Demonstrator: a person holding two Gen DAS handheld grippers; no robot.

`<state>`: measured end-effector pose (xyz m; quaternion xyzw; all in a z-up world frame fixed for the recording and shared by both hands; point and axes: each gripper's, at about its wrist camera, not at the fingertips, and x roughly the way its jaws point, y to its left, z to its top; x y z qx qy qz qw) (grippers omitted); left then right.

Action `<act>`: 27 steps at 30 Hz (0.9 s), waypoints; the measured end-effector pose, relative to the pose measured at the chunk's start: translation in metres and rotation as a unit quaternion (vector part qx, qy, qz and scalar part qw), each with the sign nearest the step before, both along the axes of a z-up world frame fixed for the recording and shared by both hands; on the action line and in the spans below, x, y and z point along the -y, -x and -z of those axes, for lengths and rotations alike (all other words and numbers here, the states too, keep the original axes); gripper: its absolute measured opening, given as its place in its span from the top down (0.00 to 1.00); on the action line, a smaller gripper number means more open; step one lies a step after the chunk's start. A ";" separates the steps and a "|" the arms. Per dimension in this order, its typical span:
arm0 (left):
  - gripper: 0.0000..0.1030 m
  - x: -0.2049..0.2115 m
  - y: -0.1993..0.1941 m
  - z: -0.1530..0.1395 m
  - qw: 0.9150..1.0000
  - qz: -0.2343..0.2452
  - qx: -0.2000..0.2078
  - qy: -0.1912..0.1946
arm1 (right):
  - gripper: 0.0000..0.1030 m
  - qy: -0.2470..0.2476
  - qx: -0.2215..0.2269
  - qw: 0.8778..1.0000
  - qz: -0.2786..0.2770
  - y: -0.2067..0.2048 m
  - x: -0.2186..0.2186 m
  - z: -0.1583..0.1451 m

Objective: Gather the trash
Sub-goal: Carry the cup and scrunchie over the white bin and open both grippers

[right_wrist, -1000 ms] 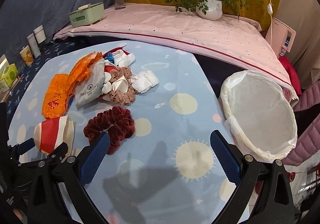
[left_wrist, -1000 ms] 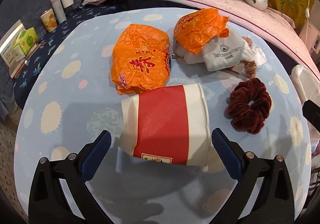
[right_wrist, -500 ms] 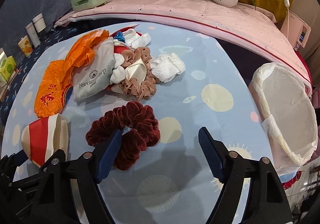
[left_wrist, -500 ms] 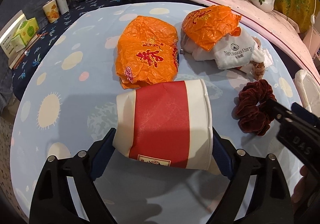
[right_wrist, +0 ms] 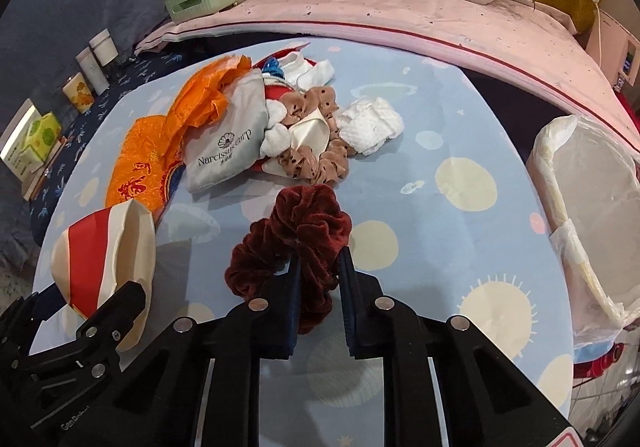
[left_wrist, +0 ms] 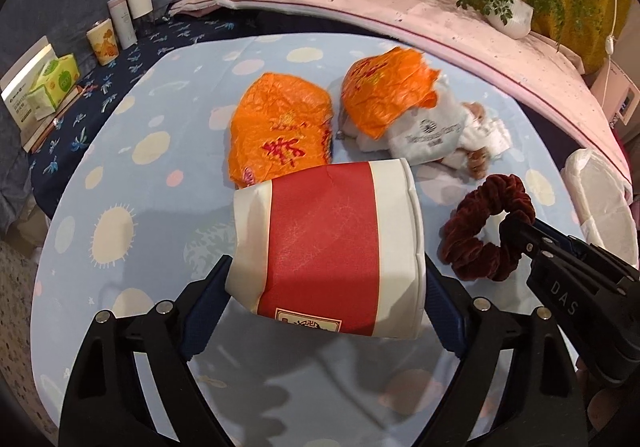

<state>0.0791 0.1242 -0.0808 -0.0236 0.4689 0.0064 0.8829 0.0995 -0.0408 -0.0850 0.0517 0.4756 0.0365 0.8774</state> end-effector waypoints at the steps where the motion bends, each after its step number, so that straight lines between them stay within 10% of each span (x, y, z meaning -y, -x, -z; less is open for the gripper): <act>1: 0.19 0.003 0.001 -0.004 1.000 0.004 0.004 0.001 | 0.84 0.002 0.007 1.000 0.003 0.003 0.003 -0.006; 15: 0.19 0.095 -0.001 -0.064 0.993 0.103 0.059 0.012 | 0.84 0.012 0.083 0.991 0.100 0.036 0.106 -0.089; 27: 0.19 0.203 -0.006 -0.089 0.976 0.198 0.089 0.010 | 0.84 0.026 0.105 0.974 0.197 0.053 0.213 -0.104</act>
